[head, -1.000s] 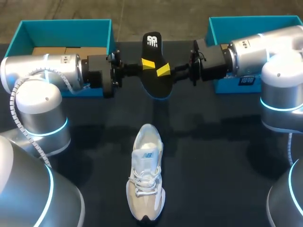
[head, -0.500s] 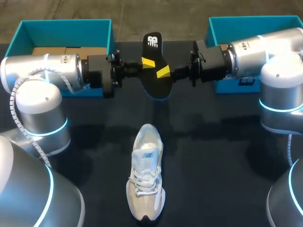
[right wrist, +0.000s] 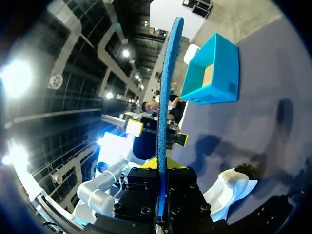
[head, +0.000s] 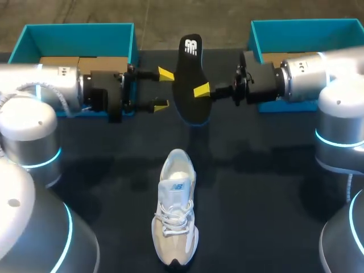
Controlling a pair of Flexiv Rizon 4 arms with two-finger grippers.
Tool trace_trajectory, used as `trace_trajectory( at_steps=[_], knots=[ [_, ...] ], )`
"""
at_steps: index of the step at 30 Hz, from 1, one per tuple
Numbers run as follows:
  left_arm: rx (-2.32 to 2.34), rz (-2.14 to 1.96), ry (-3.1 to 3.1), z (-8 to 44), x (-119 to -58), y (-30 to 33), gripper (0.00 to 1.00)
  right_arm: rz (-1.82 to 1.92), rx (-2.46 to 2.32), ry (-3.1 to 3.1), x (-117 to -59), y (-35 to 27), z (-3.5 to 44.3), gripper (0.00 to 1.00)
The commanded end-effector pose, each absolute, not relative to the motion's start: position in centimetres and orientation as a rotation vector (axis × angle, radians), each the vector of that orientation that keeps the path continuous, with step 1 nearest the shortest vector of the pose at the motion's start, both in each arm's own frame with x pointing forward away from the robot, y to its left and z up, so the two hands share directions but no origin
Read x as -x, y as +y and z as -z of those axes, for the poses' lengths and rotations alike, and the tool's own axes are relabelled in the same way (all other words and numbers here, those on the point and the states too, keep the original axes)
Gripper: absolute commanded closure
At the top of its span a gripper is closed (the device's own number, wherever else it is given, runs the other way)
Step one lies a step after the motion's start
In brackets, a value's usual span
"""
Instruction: Take the shoe out of the shoebox, open the shoe tongue, remove and reinsert the insole, then place the shoe into the shoebox
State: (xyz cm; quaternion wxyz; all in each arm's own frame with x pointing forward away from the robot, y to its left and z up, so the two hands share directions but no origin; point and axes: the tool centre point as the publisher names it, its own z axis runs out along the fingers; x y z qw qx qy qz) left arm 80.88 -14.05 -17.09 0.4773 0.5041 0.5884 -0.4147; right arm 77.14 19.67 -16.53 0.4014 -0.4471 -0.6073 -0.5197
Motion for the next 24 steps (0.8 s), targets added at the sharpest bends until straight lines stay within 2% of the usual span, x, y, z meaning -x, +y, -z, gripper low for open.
trace_trajectory(
  at_steps=[1, 14, 24],
  knots=[
    [-1.241, 0.989, 1.467, 16.3, -79.7, -13.1, 0.00, 1.315, 1.138, -1.538, -76.9, 19.8, 16.4, 1.00],
    [-1.241, 0.989, 1.467, 16.3, -79.7, -13.1, 0.00, 1.328, 1.114, -1.572, -77.1, 20.0, 16.2, 1.00],
    [-1.083, 0.976, 1.884, 17.4, -79.5, -10.3, 0.00, 1.380, 1.056, -1.692, -76.9, 19.8, 16.9, 1.00]
  ],
)
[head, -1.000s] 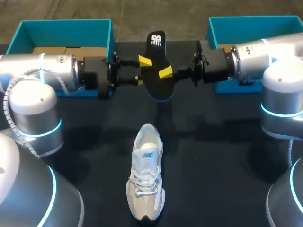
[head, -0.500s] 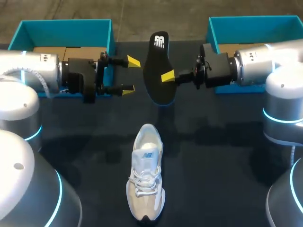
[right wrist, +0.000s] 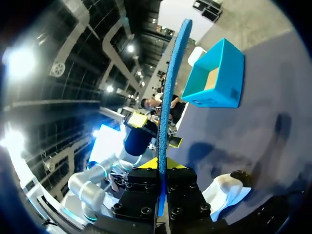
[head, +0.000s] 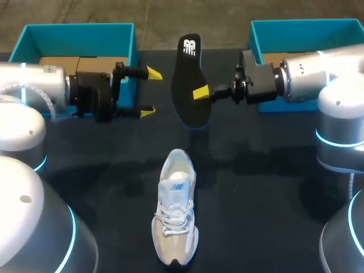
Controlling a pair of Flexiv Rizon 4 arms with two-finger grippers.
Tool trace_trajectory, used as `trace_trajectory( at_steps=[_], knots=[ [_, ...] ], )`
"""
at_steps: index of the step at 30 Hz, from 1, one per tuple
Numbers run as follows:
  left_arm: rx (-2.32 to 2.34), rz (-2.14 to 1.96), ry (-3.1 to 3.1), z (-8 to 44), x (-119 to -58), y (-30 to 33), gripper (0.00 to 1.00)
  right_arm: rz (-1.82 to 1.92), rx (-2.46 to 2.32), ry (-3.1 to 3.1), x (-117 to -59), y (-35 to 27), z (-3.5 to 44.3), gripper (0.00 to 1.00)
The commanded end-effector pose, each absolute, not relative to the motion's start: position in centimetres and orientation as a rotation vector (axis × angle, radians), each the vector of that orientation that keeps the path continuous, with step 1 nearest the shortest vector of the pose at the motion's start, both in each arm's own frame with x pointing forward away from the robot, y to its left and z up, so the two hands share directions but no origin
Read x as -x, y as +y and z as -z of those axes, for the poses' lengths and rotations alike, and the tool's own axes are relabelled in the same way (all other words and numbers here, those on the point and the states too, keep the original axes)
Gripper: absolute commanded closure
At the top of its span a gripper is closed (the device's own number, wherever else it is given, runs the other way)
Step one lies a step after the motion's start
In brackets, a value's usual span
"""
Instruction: Take the shoe out of the shoebox, open the shoe tongue, remove and reinsert the insole, then place the shoe into the shoebox
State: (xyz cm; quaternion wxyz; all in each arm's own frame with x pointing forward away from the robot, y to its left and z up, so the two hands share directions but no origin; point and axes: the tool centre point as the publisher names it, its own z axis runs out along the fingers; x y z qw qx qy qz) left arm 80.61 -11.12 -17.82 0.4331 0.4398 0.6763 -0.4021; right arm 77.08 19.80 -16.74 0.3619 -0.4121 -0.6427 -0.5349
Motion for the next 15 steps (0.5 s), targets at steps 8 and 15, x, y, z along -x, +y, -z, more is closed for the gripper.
trace_trajectory(
  at_steps=[8, 15],
  knots=[
    [-1.078, 0.808, 2.207, 19.2, -78.4, -9.9, 0.00, 1.471, 0.993, -1.744, -75.7, 19.3, 18.3, 1.00],
    [-1.092, 0.745, 2.235, 19.5, -78.3, -9.9, 0.00, 1.496, 0.992, -1.764, -75.4, 19.4, 19.1, 1.00]
  ],
)
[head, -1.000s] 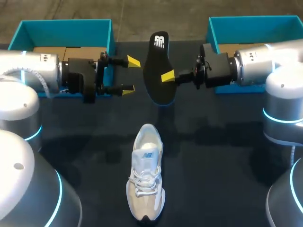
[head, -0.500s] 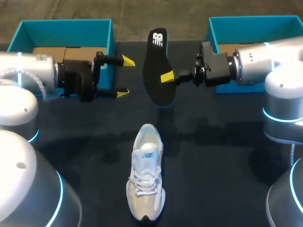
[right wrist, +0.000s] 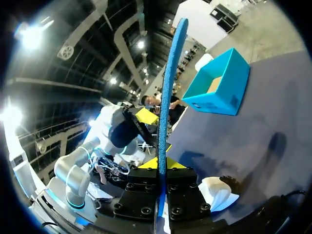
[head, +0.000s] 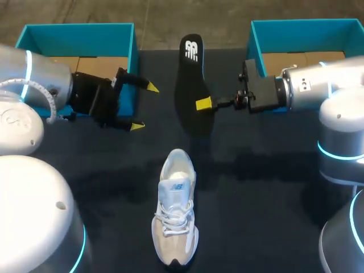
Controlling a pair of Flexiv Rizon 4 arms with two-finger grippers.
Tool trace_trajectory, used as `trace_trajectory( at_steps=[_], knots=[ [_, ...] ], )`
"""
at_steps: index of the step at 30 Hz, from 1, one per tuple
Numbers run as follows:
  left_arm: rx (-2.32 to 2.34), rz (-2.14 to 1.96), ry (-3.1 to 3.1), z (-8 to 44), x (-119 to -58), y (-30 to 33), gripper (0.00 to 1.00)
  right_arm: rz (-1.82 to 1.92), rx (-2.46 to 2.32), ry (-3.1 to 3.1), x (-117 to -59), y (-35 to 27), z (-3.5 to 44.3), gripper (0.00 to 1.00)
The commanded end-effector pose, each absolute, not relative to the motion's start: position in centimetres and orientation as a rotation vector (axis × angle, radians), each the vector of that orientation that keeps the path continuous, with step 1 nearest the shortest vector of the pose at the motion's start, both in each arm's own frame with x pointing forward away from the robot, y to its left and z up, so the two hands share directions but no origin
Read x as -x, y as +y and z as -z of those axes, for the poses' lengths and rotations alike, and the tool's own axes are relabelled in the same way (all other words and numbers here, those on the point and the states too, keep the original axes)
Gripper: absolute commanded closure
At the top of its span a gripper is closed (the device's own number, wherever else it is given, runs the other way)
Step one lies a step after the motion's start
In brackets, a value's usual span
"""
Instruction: Take the shoe out of the shoebox, open the shoe tongue, remove and reinsert the insole, then place the shoe into the shoebox
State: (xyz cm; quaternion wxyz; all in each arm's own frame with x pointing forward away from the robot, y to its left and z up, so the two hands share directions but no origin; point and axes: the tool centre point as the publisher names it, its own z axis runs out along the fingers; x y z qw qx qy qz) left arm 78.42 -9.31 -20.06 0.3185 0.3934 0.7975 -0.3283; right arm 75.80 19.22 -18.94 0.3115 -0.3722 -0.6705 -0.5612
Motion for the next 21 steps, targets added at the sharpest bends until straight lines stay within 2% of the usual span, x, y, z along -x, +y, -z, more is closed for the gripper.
trace_trajectory(
  at_steps=[1, 12, 21],
  knots=[
    [-1.092, 0.745, 2.235, 19.5, -78.3, -9.9, 0.00, 1.496, 0.992, -1.764, -75.4, 19.4, 19.1, 1.00],
    [-1.092, 0.745, 2.235, 19.5, -78.3, -9.9, 0.00, 1.496, 0.992, -1.764, -75.4, 19.4, 19.1, 1.00],
    [-1.010, 0.677, 2.457, 19.9, -78.1, -9.4, 0.00, 1.552, 0.914, -1.793, -75.7, 19.0, 21.0, 1.00]
  ],
)
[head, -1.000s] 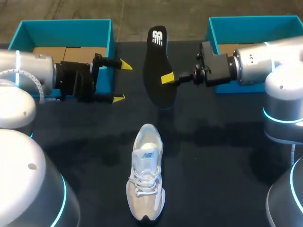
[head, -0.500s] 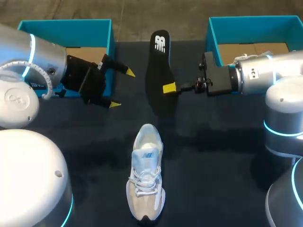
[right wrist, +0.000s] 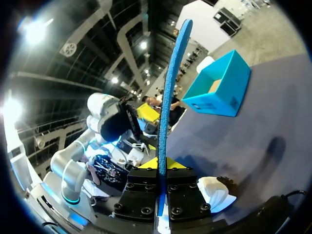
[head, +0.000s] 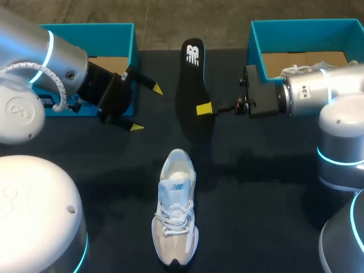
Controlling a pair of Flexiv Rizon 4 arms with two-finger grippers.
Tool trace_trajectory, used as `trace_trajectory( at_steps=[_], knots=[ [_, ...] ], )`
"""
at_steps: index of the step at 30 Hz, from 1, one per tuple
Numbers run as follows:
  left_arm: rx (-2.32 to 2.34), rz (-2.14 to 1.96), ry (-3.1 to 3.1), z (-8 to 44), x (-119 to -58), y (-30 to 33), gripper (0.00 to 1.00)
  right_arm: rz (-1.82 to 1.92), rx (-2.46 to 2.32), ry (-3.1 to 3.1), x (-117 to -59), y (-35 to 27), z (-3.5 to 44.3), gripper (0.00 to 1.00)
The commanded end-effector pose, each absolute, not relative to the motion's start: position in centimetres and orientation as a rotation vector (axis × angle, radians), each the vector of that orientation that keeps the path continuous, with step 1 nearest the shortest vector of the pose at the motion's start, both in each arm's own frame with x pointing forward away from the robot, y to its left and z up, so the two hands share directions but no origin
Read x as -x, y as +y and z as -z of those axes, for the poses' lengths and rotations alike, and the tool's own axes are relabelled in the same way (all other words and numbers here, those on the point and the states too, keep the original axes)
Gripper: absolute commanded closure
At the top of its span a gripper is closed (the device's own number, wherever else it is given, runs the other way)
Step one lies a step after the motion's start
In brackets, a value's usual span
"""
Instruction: Take the shoe out of the shoebox, open the shoe tongue, remove and reinsert the insole, then place the shoe into the shoebox
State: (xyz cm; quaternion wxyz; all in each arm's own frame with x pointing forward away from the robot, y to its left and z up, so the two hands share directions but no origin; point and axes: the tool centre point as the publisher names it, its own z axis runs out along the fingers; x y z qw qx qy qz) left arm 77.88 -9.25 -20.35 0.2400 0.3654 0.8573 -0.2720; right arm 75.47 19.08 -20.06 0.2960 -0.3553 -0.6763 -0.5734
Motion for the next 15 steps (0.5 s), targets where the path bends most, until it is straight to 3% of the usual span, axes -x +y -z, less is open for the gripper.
trace_trajectory(
  at_steps=[1, 15],
  knots=[
    [-1.007, 0.678, 2.490, 20.1, -78.2, -9.3, 0.00, 1.561, 0.904, -1.792, -75.7, 18.9, 21.1, 1.00],
    [-0.872, 0.756, 2.777, 23.5, -77.3, -8.8, 0.00, 1.693, 0.843, -1.929, -75.5, 19.8, 22.6, 1.00]
  ],
)
